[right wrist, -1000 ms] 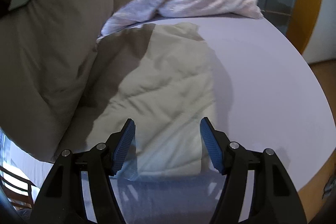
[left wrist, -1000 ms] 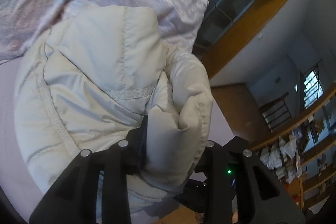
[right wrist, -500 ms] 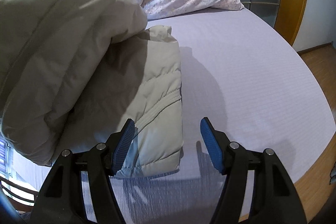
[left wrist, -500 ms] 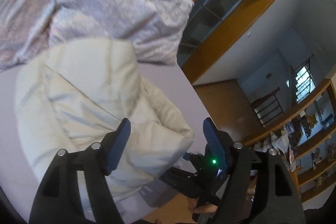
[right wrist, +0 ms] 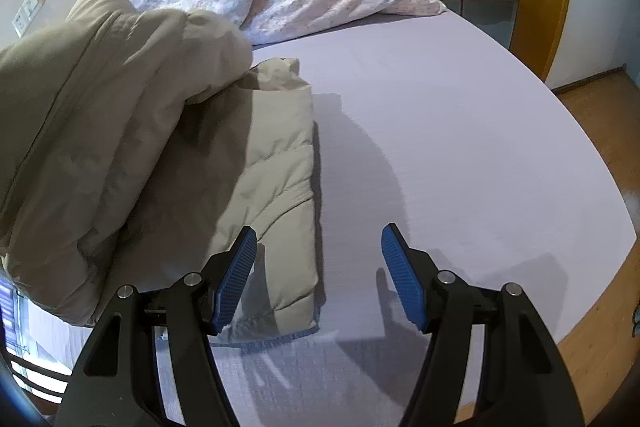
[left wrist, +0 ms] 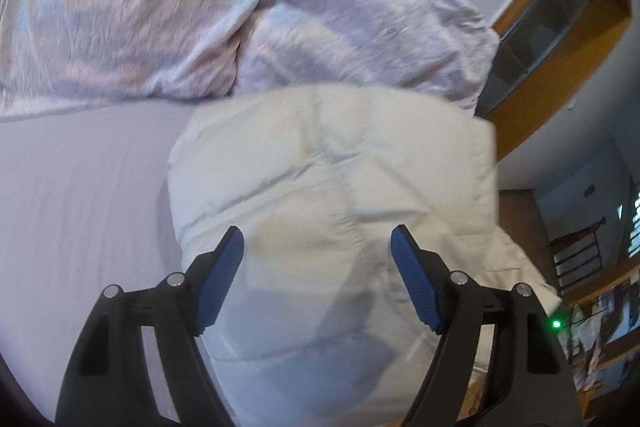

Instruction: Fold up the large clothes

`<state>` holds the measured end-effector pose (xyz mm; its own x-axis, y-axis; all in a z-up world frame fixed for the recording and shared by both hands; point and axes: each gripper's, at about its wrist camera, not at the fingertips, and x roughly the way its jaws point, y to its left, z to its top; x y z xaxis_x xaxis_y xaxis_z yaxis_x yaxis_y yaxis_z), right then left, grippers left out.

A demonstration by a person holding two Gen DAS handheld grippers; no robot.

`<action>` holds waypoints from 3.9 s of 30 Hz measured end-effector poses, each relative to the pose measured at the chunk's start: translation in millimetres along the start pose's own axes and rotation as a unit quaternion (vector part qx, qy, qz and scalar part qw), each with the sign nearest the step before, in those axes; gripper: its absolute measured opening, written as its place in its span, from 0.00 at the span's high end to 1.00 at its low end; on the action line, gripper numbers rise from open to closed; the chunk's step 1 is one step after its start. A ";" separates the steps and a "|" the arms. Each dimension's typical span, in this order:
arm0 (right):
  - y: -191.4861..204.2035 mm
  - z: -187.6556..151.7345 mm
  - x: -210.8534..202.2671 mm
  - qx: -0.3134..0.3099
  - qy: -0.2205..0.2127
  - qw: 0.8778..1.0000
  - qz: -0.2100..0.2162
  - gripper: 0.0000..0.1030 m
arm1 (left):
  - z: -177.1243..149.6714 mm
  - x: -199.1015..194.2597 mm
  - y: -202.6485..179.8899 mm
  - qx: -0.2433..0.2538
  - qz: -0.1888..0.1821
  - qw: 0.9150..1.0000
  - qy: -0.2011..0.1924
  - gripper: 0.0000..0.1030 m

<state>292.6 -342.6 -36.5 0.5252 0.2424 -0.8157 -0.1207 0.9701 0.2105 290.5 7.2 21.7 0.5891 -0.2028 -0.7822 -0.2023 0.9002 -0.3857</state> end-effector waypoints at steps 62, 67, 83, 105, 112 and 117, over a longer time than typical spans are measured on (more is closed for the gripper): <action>32.8 71.8 65.2 0.041 0.050 0.993 0.097 0.81 | 1.5 49.9 -69.5 0.117 0.061 0.991 -0.025 0.13; 43.0 88.1 34.1 0.031 0.006 0.995 0.095 0.80 | 6.5 44.2 -63.5 0.110 0.075 0.990 -0.050 0.13; 53.6 76.4 72.8 -0.041 -0.024 0.998 0.032 0.79 | -11.0 87.0 -69.6 0.153 0.109 0.980 -0.069 0.02; 48.9 68.6 85.5 -0.044 -0.042 0.997 0.051 0.79 | -20.2 110.4 -63.1 0.153 0.109 0.979 -0.083 0.02; 49.3 68.6 87.1 -0.042 -0.041 0.997 0.053 0.79 | -22.1 117.9 -61.6 0.157 0.115 0.977 -0.085 0.02; 51.2 71.6 91.2 -0.045 -0.035 0.997 0.045 0.79 | -20.7 124.0 -63.3 0.163 0.127 0.975 -0.078 0.02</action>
<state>394.7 -271.7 -61.6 0.5656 0.3301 -0.7557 -0.2434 0.9424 0.2295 360.2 -82.9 -61.0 0.6695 0.0815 -0.7383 -0.1130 0.9936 0.0072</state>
